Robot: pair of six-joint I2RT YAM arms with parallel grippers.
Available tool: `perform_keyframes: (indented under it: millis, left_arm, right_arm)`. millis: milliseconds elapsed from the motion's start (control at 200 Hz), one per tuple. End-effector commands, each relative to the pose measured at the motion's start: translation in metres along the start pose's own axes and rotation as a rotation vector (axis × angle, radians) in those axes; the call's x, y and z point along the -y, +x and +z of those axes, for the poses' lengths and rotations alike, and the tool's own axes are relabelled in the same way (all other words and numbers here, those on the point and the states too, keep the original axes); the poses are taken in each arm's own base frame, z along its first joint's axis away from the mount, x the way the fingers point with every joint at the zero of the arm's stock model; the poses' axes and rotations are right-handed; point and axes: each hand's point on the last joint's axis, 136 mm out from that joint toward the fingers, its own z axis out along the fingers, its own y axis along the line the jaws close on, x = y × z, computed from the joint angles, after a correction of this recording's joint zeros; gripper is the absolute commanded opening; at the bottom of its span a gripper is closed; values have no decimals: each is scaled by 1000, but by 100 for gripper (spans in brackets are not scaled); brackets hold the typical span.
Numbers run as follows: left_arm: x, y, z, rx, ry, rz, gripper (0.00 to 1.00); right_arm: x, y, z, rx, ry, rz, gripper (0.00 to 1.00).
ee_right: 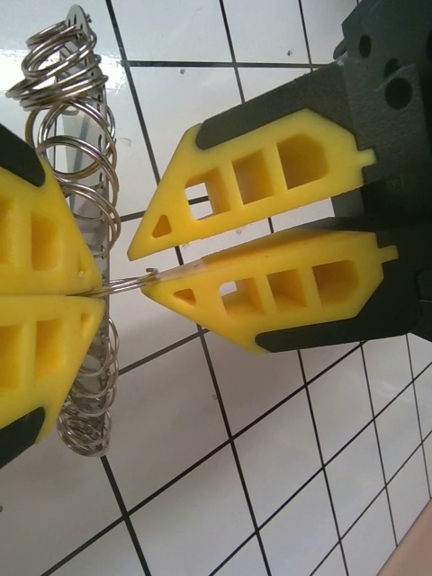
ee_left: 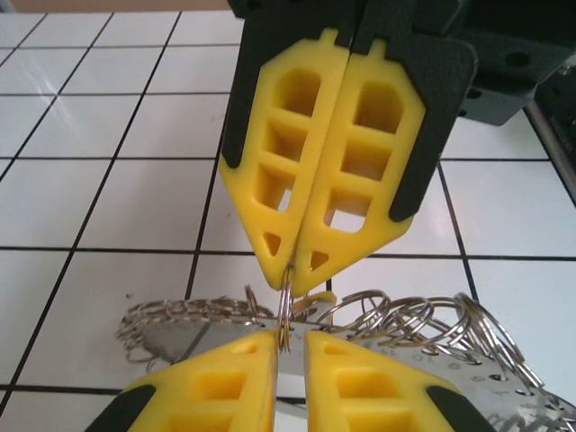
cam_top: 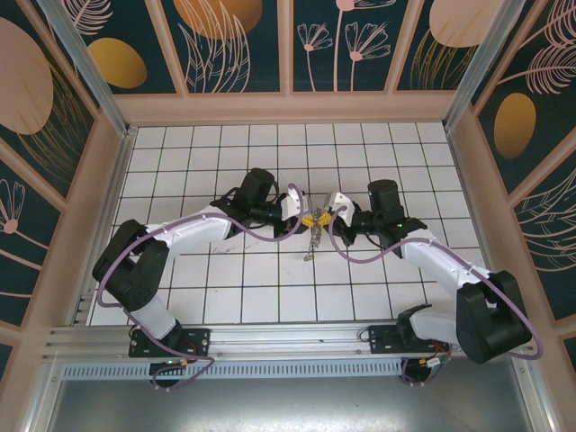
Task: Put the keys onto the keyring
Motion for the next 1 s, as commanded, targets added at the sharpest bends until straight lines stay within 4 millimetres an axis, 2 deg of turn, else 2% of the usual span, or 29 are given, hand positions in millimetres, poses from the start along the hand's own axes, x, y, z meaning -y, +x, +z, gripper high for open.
perform_keyframes:
  millis: [0, 285, 566, 731, 836, 901, 996]
  left_arm:
    - [0, 1, 0, -39, 10, 26, 16]
    - [-5, -18, -2, 16, -8, 50, 20]
    - [-3, -21, 2, 37, 15, 41, 20]
    - [-8, -13, 7, 0, 1, 29, 19]
    - [-6, -16, 7, 6, 10, 40, 11]
    - [-7, -16, 7, 7, 8, 41, 0]
    - [-9, -19, 5, 20, -12, 46, 0]
  right_arm:
    - [5, -26, -6, 43, 19, -52, 0]
    - [4, -29, -4, 34, 21, -59, 0]
    - [2, -28, -2, 29, 8, -53, 0]
    - [1, -34, -2, 52, 1, -58, 0]
    - [1, -34, -2, 49, -1, -54, 0]
    - [1, -33, -2, 46, 3, -55, 0]
    - [2, -31, -3, 38, 12, -55, 0]
